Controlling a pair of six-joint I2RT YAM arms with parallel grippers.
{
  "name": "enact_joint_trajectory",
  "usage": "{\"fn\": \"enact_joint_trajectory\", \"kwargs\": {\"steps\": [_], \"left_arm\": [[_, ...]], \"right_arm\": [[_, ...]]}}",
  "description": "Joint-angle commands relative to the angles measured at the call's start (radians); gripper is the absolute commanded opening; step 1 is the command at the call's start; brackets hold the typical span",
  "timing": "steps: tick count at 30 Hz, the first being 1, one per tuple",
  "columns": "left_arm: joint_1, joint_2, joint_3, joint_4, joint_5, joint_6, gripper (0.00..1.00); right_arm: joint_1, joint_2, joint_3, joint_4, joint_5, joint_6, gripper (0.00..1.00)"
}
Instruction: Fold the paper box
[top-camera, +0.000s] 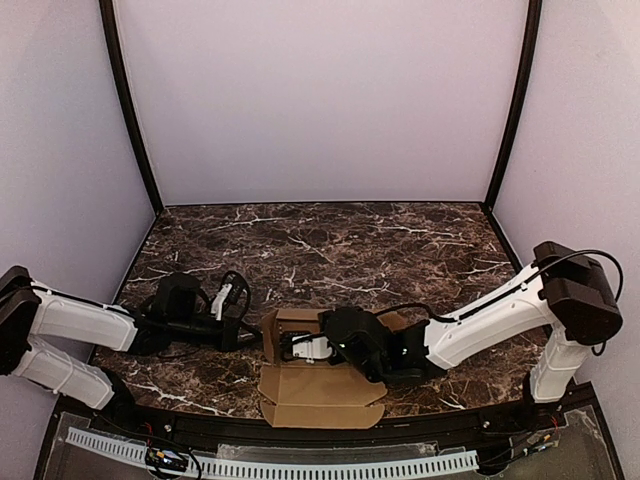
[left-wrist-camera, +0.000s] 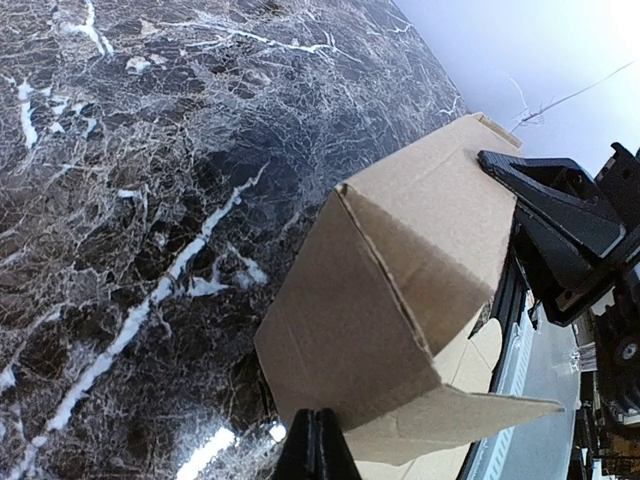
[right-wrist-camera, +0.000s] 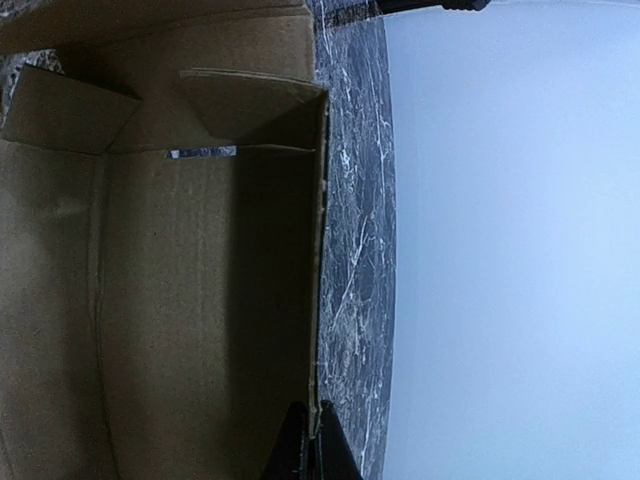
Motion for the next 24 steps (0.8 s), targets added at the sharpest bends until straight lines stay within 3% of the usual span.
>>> {"fn": "enact_joint_trajectory", "kwargs": {"steps": [1, 15, 24], "left_arm": [[-0.013, -0.03, -0.026, -0.025, -0.004, 0.016, 0.01], [-0.049, -0.052, -0.049, -0.018, -0.034, -0.001, 0.01], [-0.05, -0.059, -0.041, -0.038, -0.051, 0.012, 0.01]], "right_arm": [[0.026, 0.033, -0.035, 0.172, 0.083, -0.093, 0.0], [0.065, 0.119, -0.097, 0.527, 0.181, -0.351, 0.0], [0.097, 0.169, -0.115, 0.64, 0.199, -0.43, 0.0]]}}
